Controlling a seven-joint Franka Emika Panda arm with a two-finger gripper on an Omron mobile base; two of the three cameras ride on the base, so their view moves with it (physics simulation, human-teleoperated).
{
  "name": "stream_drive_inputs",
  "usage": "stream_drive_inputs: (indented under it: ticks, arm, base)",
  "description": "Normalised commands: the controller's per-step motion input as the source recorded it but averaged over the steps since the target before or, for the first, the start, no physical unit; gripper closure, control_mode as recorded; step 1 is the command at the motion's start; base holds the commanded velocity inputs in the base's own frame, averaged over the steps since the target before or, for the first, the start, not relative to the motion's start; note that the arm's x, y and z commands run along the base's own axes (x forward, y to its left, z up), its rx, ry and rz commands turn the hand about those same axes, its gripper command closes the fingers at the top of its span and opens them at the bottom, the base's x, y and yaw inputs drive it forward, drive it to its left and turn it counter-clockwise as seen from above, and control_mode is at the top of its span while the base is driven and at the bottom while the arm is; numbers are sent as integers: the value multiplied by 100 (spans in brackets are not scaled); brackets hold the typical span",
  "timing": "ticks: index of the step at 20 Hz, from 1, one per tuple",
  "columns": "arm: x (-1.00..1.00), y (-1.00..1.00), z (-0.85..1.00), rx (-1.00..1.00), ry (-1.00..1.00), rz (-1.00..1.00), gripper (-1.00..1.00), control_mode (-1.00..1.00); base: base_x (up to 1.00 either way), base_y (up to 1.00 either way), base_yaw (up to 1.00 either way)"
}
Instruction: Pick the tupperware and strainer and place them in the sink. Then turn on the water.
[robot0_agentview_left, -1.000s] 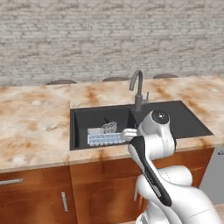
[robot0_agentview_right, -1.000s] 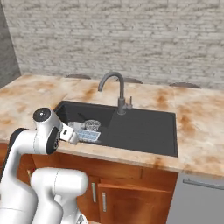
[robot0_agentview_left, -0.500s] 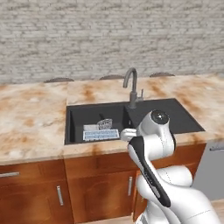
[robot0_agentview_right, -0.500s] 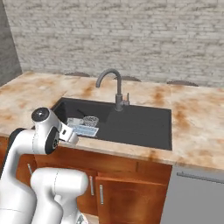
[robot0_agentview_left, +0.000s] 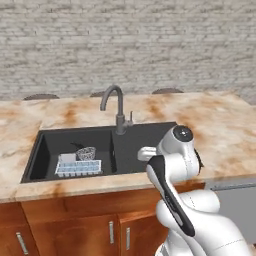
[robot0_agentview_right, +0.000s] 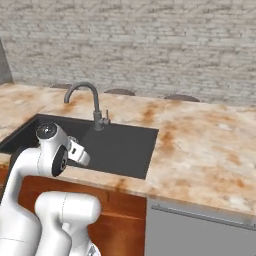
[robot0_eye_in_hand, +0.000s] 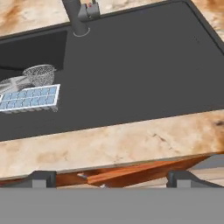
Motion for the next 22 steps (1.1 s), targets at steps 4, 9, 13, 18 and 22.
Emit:
stream_drive_inputs:
  ticks: [4, 9, 13, 18, 22]
  arm:
    - [0, 0, 0, 0, 0, 0, -100, 100]
    - [0, 0, 0, 0, 0, 0, -100, 100]
    - [0, 0, 0, 0, 0, 0, -100, 100]
    - [0, 0, 0, 0, 0, 0, -100, 100]
    - [0, 0, 0, 0, 0, 0, -100, 100]
  base:
    - [58, -14, 1]
    - [85, 0, 0]
    - [69, 0, 0]
    - [70, -1, 2]
    - [97, 9, -6]
